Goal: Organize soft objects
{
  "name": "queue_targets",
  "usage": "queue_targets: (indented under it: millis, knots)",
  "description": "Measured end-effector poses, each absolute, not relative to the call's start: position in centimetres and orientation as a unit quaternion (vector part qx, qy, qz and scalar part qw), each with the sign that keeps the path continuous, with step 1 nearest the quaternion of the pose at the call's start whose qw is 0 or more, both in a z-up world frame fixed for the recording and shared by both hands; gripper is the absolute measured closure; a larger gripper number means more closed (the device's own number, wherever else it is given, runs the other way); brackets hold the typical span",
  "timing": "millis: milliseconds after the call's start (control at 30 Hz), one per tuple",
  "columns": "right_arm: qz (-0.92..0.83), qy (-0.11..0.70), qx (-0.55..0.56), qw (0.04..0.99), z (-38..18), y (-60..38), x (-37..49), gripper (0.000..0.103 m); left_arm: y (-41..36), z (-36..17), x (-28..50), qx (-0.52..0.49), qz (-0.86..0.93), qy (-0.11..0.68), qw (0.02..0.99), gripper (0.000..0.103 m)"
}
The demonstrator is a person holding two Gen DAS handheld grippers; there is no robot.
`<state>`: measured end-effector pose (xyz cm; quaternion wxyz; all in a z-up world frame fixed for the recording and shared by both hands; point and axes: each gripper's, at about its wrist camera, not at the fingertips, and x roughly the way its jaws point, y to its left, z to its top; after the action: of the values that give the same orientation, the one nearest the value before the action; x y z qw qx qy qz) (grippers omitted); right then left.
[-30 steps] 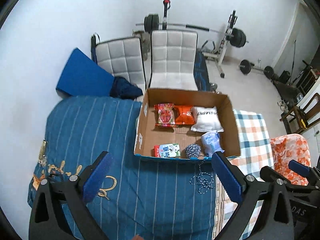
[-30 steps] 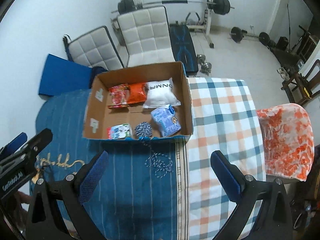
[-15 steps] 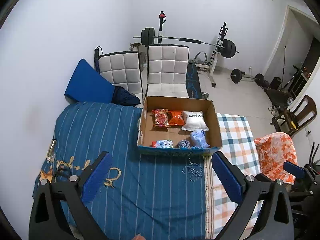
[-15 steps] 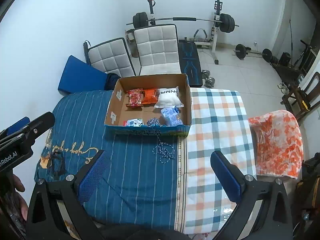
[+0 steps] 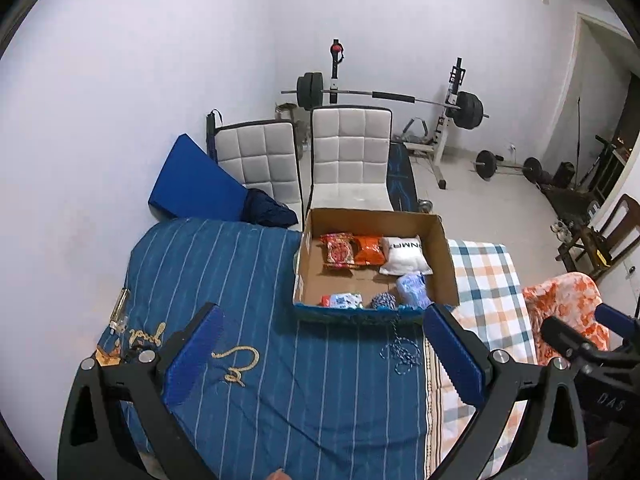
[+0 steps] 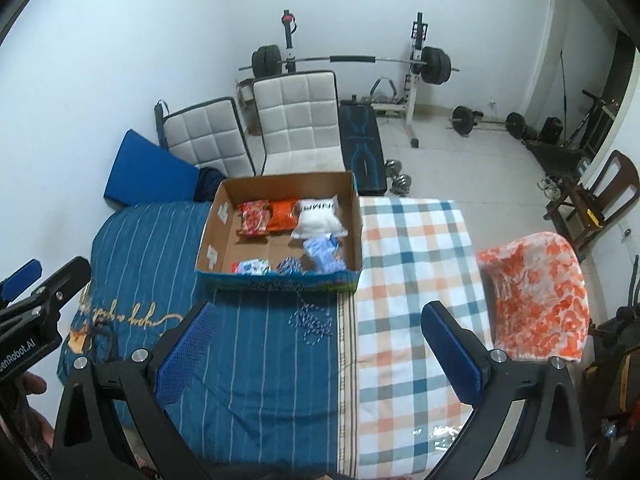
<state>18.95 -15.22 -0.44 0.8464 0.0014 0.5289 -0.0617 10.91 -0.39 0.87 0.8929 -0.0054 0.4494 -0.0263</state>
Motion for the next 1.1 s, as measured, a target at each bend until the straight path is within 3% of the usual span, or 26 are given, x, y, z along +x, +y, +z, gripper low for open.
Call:
queue_targets:
  millis: [1100]
  knots:
    - [-0.089, 0.508, -0.017, 0.857, -0.8, -15.4, 20.7, 0.0, -0.6, 0.7, 12.2, 0.007, -0.016, 0.44, 0.898, 0.0]
